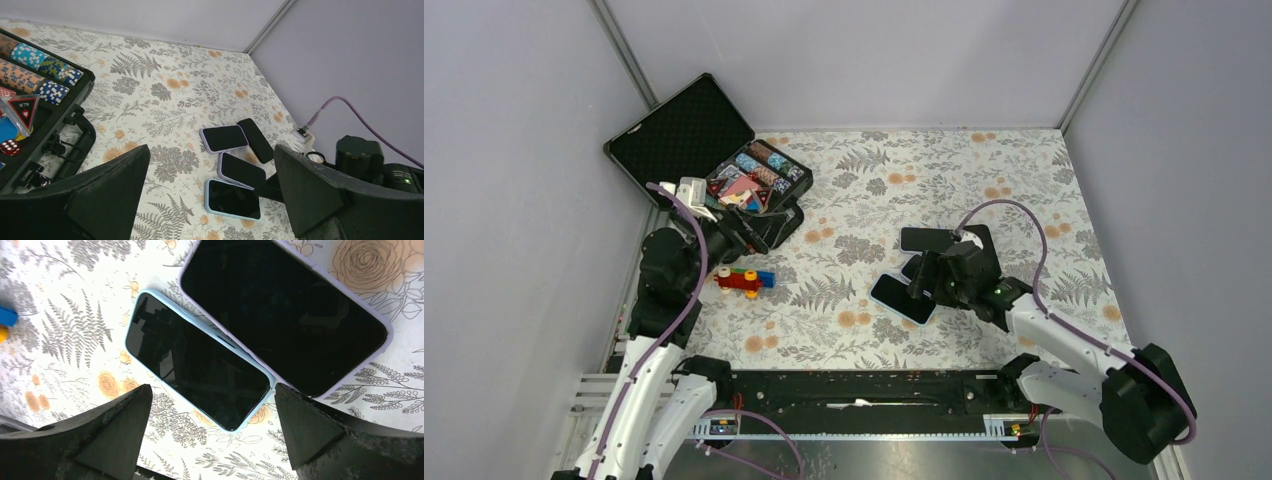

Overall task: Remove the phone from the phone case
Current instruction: Pick up the phone at the center of the board.

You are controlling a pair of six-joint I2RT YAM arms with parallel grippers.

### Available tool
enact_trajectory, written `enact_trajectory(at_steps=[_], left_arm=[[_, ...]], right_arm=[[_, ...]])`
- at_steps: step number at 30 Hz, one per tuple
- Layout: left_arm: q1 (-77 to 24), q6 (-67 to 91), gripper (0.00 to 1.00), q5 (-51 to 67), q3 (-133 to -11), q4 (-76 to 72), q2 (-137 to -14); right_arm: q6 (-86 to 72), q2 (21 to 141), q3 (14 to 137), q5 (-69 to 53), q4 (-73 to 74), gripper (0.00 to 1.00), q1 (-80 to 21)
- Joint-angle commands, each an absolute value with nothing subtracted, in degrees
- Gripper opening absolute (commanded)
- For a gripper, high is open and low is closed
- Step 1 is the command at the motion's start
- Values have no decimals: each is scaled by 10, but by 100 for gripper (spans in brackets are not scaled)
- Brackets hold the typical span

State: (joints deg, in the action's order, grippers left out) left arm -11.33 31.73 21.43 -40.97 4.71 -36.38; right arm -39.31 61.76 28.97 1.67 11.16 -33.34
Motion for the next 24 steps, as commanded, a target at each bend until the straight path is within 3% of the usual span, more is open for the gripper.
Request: enact_trajectory(at_steps=[1,12,24], left_arm=[[-110,297,99,194,-413,20,-357],[-110,304,99,192,-413,19,-370],[-110,289,99,205,-431,39,-371]], right_arm=[[-389,576,302,55,129,99,-344],[-407,561,299,51,195,95,-363],[-424,615,235,21,63,100,-375]])
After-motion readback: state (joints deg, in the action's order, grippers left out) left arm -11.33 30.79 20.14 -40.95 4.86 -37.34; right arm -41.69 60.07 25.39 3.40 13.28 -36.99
